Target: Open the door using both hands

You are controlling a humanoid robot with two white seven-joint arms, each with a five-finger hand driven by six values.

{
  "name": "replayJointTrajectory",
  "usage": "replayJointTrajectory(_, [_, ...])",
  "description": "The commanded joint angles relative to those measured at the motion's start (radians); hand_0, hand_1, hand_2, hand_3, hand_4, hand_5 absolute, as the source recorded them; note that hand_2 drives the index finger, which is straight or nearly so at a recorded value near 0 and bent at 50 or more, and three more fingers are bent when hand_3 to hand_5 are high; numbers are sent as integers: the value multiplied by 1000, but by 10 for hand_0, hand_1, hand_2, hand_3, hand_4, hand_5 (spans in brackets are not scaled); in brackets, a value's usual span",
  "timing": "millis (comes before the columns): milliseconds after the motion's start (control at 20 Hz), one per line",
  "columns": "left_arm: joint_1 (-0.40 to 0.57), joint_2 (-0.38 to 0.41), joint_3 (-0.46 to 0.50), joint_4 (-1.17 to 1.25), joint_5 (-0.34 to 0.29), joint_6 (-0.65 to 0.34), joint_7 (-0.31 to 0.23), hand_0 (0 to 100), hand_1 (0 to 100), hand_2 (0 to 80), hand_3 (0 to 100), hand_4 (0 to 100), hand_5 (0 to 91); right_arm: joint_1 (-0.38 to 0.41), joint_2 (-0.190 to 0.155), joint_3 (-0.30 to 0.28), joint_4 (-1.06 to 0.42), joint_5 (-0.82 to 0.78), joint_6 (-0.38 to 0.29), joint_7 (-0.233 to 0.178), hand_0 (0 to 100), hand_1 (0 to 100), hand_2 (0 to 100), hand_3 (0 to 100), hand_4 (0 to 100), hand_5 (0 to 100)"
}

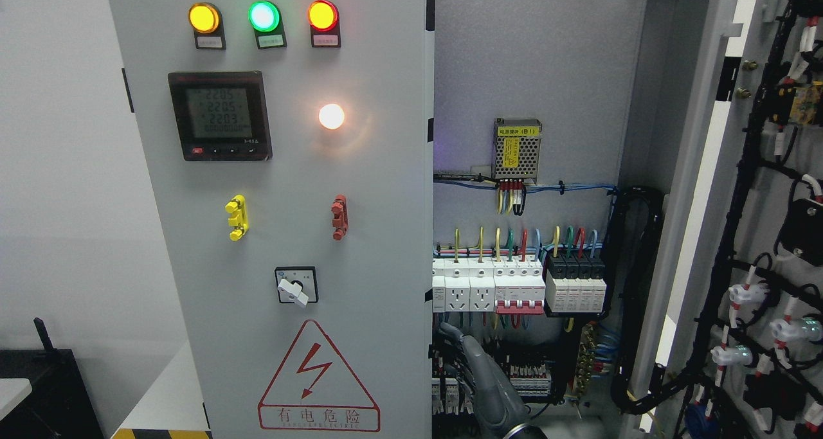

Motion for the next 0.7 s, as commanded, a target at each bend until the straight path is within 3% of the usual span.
replayJointTrajectory(0, [14, 0, 0, 0, 0, -3, 0, 0, 0, 0, 0, 31, 0, -11, -1, 8, 30, -1, 0, 19, 106, 0, 0, 0, 0, 0])
replayJointTrajectory(651, [14, 0, 0, 0, 0, -3, 0, 0, 0, 0, 0, 31, 0, -43, -1, 7, 69, -3, -2, 22, 107, 0, 0, 0, 0, 0])
